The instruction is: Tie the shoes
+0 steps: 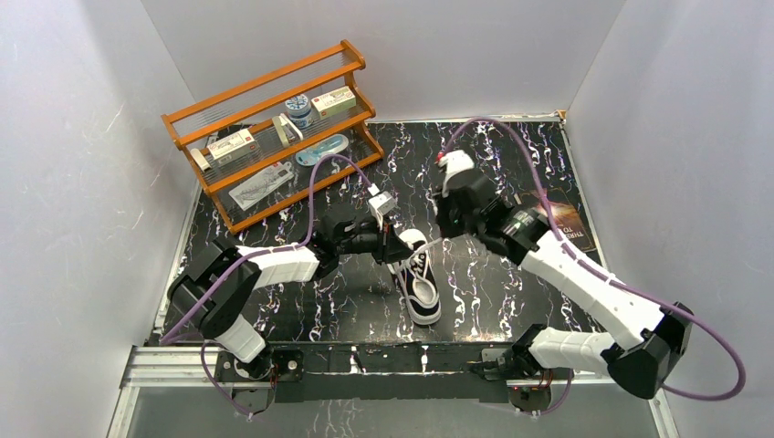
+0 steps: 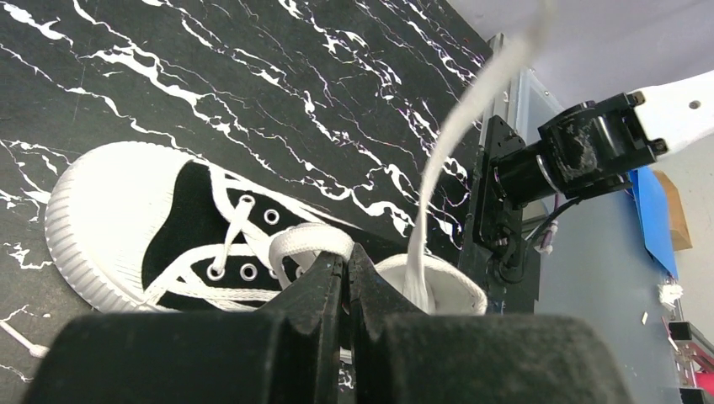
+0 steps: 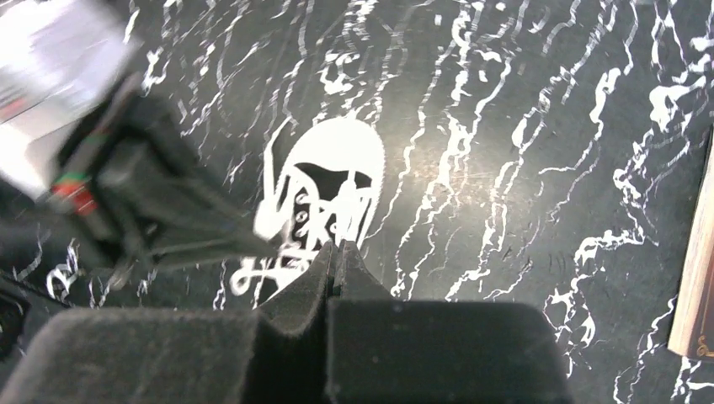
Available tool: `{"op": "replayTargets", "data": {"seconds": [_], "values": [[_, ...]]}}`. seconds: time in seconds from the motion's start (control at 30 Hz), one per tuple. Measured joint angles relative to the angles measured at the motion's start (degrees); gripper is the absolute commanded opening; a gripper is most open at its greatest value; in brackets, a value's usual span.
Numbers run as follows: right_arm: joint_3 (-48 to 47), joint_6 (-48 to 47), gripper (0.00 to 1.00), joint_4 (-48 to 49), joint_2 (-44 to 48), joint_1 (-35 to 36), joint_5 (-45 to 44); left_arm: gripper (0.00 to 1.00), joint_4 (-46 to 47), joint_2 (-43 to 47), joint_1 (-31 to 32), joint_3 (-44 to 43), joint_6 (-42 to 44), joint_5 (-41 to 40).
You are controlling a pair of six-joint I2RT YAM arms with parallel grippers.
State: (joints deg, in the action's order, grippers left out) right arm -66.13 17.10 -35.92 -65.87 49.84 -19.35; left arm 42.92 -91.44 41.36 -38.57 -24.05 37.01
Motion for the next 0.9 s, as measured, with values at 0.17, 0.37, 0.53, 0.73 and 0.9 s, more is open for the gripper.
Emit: {"op": "replayTargets", "data": {"seconds": [0.17, 0.37, 0.53, 0.73, 0.9], "values": [[-1.03, 3.28, 0.0, -0.15, -3.61, -13.4, 12.39, 0.0, -1.95, 2.34, 0.0, -0.22, 0.22, -0.37], [-2.62, 6.36, 0.0, 0.0, -12.24, -21.55, 29.94, 0.0, -3.61, 2.51, 0.0, -0.61, 0.22, -0.7], [-3.78, 7.13, 0.0, -0.2, -21.59, -28.26, 44.06, 0.0, -4.48, 3.06, 0.0, -0.61, 0.0, -1.09], [-6.88, -5.79, 0.0, -7.72, -28.65, -32.28, 51.1, 0.0, -4.68, 4.31, 0.0, -0.61, -0.22, -1.75], [-6.95, -22.14, 0.0, -10.88, -28.65, -30.14, 50.58, 0.0, -7.08, 4.35, 0.0, -1.44, -1.95, -3.04]]}}
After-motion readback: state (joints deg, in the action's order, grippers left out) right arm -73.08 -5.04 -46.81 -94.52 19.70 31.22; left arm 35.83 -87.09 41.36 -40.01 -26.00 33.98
